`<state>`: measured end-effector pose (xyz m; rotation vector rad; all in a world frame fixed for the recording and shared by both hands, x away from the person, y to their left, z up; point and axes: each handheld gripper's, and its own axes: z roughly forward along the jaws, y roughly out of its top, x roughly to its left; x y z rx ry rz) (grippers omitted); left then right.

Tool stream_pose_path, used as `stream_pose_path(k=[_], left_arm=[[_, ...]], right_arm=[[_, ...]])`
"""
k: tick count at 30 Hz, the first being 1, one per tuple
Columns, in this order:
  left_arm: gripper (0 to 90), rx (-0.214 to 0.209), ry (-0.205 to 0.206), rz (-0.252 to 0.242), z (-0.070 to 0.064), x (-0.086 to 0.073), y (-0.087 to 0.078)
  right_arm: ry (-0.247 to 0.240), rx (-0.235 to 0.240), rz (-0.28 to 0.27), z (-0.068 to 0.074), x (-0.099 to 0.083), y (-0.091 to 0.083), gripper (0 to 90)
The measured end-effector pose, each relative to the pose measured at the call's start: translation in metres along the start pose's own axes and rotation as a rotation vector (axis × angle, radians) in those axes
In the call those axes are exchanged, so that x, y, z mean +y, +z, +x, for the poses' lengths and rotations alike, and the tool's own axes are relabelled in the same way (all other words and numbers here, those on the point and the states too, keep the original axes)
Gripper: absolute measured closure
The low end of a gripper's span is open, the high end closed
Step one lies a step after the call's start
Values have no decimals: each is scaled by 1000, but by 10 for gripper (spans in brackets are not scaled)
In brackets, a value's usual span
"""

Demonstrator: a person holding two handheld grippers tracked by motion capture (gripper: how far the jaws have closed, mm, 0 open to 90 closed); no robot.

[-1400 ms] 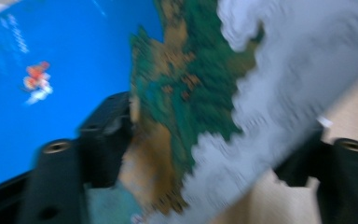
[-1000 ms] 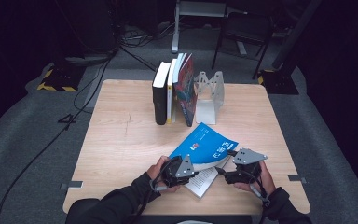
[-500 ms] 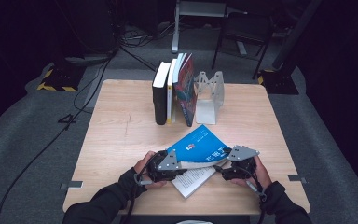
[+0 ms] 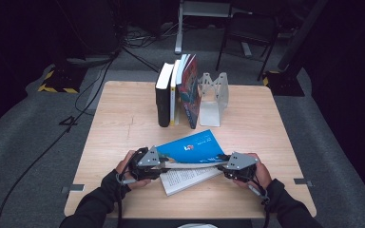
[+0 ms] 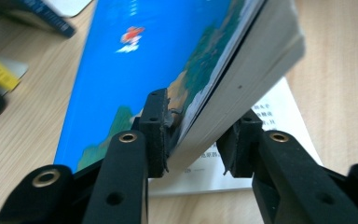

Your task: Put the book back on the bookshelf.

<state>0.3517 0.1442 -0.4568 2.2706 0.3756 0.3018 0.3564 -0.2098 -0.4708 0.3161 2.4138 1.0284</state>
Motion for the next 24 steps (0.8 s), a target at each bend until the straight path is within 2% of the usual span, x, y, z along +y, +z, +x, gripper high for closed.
stream_pose_path(k=[1, 4, 5, 7, 10, 12, 14, 17, 19, 20, 21, 24], left_arm=[[653, -6, -2, 1, 4, -1, -2], [635, -14, -15, 20, 17, -4, -5], [620, -14, -15, 20, 17, -4, -5], [589, -1, -47, 35, 27, -7, -7], [536, 49, -43, 41, 20, -3, -7], [484, 44, -40, 33, 16, -1, -7], [454, 43, 2, 40, 5, 6, -6], [431, 58, 31, 56, -7, 14, -1], [600, 79, 58, 90, -11, 15, 2], [620, 72, 67, 100, -9, 13, 3], [647, 60, 56, 96, -7, 11, 2], [674, 50, 63, 93, -5, 7, 1]], right_arm=[[-14, 6, -5, 2, 2, -1, 651], [-4, 25, -3, 11, 9, -2, 683], [-6, 33, -9, 13, 11, -2, 693], [-10, 48, -12, 17, 17, -1, 711], [-17, 51, -9, 19, 22, -1, 721], [-22, 52, -12, 18, 24, -1, 721], [-25, 55, -9, 18, 28, -1, 723], [-36, 64, -7, 20, 34, 0, 728], [-61, 74, -1, 22, 42, 3, 726], [-72, 74, 1, 23, 43, 4, 726], [-71, 83, 5, 23, 45, 6, 719], [-57, 101, -9, 21, 45, 7, 699]])
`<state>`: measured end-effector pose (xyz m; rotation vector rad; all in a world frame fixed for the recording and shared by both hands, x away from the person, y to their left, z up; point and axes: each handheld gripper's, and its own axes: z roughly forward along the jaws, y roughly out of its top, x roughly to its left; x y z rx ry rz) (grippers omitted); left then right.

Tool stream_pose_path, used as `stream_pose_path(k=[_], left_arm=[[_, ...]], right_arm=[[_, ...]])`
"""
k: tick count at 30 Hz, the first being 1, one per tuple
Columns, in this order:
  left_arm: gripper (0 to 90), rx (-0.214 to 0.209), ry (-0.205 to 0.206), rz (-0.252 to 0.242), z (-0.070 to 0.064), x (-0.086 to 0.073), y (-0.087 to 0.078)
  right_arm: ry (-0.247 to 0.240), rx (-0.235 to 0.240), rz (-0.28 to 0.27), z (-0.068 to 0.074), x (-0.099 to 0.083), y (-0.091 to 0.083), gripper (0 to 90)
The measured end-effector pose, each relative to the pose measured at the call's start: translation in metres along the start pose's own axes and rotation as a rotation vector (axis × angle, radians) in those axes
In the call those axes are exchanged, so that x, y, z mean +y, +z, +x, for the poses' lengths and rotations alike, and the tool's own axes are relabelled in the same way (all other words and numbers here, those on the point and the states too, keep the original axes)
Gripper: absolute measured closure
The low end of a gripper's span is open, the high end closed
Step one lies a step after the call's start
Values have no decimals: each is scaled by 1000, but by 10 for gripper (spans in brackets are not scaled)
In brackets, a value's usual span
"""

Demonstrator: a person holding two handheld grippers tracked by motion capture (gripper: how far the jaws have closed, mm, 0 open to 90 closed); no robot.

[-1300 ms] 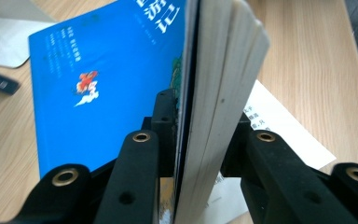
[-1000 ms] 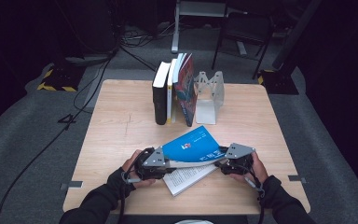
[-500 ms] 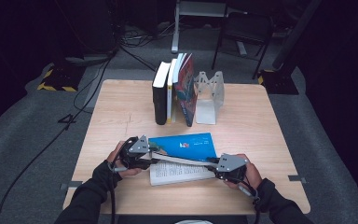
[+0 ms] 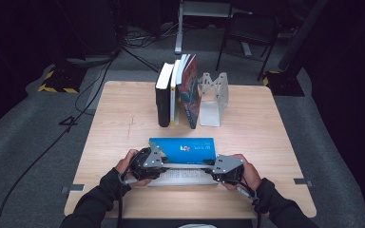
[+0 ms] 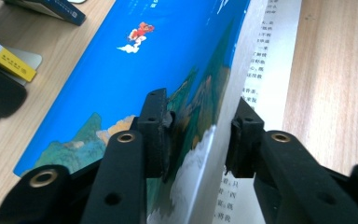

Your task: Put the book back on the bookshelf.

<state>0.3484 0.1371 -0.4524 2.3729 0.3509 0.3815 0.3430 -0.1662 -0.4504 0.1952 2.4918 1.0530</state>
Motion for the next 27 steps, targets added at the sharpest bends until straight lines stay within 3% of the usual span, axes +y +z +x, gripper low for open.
stream_pose_path(k=[2, 4, 5, 6, 7, 10, 14, 17, 21, 23, 27], left_arm=[[682, -5, 5, 2, 0, -2, 0], [683, -15, 0, -5, 2, -4, -1], [683, -22, -5, -10, 4, -6, -1], [683, -30, -10, -16, 5, -7, -2], [683, -38, -15, -22, 7, -8, -2], [683, -55, -34, -29, 12, -9, -4], [600, 0, -41, 5, 7, -5, -7], [573, 53, -4, 24, -5, 3, -8], [552, 57, -36, 31, -14, 8, -2], [549, 78, -32, 58, -16, 9, 5], [624, 96, -19, 59, -16, 7, 5]], right_arm=[[33, 26, -31, -5, -4, 0, 635], [28, 4, 4, -10, -10, 3, 542], [53, 12, 10, -15, -15, 4, 524], [82, 34, 3, -20, -20, 6, 528], [79, 40, 5, -23, -23, 7, 565], [28, 41, -25, -24, -23, 7, 658], [0, 18, -17, -16, -17, 4, 687], [-4, 7, -19, -11, -12, 0, 700], [-25, -9, -51, -3, -2, -8, 715], [-33, 4, -53, 0, 2, -9, 721], [-23, 1, -49, 2, 6, -8, 720]])
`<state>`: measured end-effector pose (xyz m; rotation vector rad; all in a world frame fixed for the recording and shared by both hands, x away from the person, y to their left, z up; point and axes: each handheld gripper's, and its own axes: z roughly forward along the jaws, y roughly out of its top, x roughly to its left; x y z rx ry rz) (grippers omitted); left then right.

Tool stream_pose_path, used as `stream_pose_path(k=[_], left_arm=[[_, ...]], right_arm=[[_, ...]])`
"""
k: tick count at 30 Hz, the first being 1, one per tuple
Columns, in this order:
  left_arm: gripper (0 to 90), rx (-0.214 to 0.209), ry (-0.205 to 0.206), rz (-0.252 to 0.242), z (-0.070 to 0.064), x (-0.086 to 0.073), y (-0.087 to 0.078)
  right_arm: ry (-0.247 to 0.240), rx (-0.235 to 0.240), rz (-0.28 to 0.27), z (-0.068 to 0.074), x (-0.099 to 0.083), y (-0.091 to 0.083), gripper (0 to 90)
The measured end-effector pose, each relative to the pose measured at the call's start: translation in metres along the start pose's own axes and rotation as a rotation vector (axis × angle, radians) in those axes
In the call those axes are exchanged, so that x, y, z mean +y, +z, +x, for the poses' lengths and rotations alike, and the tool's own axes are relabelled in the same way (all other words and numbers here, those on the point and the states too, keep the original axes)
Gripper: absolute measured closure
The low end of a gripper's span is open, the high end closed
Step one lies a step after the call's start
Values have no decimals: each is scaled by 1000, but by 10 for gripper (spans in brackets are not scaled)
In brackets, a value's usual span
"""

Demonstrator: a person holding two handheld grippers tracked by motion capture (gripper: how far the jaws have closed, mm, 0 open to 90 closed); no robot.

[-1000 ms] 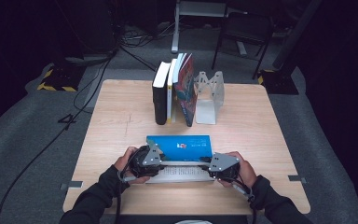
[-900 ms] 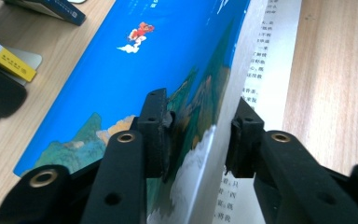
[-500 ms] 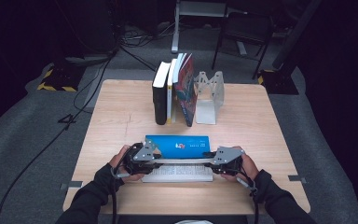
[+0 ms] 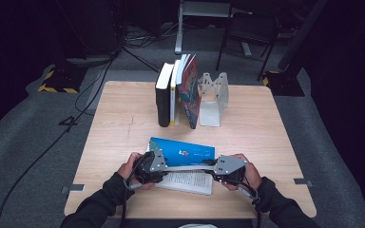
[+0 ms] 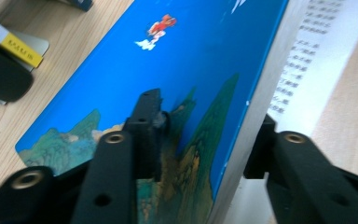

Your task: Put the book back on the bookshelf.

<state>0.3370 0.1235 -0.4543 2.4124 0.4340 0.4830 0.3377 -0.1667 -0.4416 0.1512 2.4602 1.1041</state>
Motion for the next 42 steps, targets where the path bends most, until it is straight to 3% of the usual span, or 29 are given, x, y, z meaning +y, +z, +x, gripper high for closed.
stream_pose_path(k=[3, 5, 7, 8, 10, 14, 16, 18, 20, 21, 26, 27, 31, 34, 37, 40, 42], left_arm=[[675, -21, 16, -31, 4, -6, -1], [686, -45, 3, -51, 8, -8, -1], [696, -65, -16, -74, 12, -10, -3], [698, -76, -22, -80, 14, -10, -3], [700, -84, -26, -85, 15, -11, -3], [688, -74, -21, -80, 14, -9, -3], [633, -86, -61, -93, 12, -4, -4], [598, -56, -40, -74, 6, 2, -2], [565, -16, -68, -15, -3, 12, 4], [558, -2, -68, -8, -8, 16, 6], [570, 2, -63, -24, -24, 33, 4], [570, 8, -79, -24, -28, 37, 5], [604, 44, -96, -15, -35, 46, 15], [658, 80, -73, -16, -38, 49, 16], [714, 81, -41, -27, -38, 47, 15], [738, 60, -55, -33, -36, 44, 16], [749, 50, -62, -54, -35, 42, 15]], right_arm=[[18, 27, -48, -2, 0, -1, 679], [8, 31, -66, -9, -5, 0, 553], [-5, -15, -10, -18, -16, 5, 532], [23, -18, -5, -24, -23, 7, 531], [97, 35, -14, -34, -35, 14, 608], [64, 19, -5, -31, -33, 15, 660], [63, 11, 5, -28, -31, 13, 670], [71, 8, 4, -27, -27, 10, 687], [68, 9, 8, -23, -23, 9, 693], [54, 3, 18, -20, -20, 8, 697], [57, -1, 30, -16, -14, 7, 695], [57, -3, 33, -16, -14, 7, 694], [50, -11, 50, -14, -9, 7, 692], [42, -10, 58, -12, -7, 7, 691], [45, -9, 51, -12, -7, 8, 677], [72, 6, 29, -17, -11, 8, 581], [119, 17, -5, -25, -17, 1, 517]])
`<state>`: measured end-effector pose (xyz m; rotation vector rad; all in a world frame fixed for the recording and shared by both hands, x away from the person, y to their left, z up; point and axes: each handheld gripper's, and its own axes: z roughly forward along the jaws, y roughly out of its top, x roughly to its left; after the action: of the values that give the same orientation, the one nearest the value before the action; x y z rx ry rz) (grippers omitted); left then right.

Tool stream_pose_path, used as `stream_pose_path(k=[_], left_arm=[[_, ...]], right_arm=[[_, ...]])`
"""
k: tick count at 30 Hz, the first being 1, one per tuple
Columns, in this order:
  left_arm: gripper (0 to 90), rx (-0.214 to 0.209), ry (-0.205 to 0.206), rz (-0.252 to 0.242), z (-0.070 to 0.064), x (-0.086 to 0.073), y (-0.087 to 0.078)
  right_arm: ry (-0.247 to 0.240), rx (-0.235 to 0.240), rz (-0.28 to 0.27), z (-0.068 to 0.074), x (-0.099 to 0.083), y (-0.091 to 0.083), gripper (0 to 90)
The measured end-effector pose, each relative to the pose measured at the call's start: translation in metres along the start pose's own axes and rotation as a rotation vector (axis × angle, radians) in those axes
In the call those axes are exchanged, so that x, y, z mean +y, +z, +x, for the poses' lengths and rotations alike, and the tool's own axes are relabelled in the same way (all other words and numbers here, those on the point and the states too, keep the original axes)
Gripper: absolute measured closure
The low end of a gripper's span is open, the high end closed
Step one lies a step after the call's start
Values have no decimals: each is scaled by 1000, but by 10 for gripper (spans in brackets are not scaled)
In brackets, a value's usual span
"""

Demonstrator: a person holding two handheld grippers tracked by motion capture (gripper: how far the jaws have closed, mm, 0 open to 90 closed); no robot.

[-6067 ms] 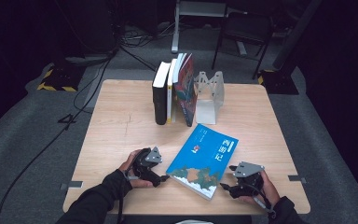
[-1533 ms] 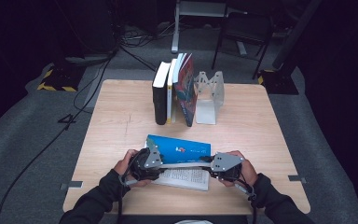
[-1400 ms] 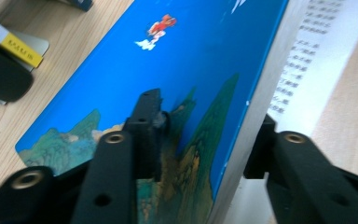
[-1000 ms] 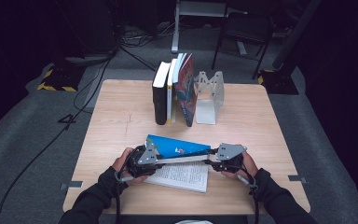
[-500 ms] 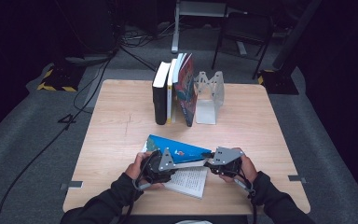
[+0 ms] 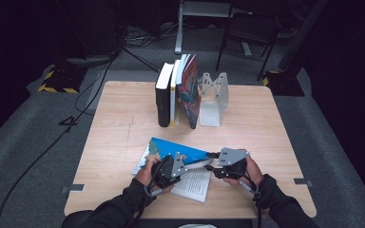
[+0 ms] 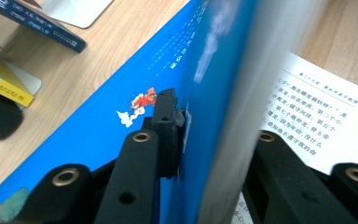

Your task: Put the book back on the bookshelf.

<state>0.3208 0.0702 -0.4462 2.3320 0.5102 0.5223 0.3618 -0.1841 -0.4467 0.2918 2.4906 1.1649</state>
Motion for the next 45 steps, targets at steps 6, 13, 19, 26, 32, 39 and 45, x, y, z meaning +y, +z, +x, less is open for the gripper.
stream_pose_path(k=[6, 13, 19, 26, 32, 39, 45], left_arm=[[760, -28, -43, -52, 10, -4, -10], [766, -35, -73, -101, 17, -7, -19], [765, -52, -71, -117, 20, -8, -23], [760, -90, -102, -127, 26, -9, -26], [725, -111, -135, -62, 26, -5, -34], [735, -151, -135, -107, 32, -5, -46], [770, -176, -113, -185, 35, 8, -48]], right_arm=[[156, -29, 53, -30, -42, -12, 475], [175, -17, 132, -32, -51, 4, 475], [157, 21, 151, -24, -49, 24, 460], [148, 44, 74, -14, -45, 25, 474], [164, 3, -51, -10, -28, 6, 518], [174, -3, -119, -9, -12, -5, 517], [160, -51, -203, -20, 5, -28, 531]])
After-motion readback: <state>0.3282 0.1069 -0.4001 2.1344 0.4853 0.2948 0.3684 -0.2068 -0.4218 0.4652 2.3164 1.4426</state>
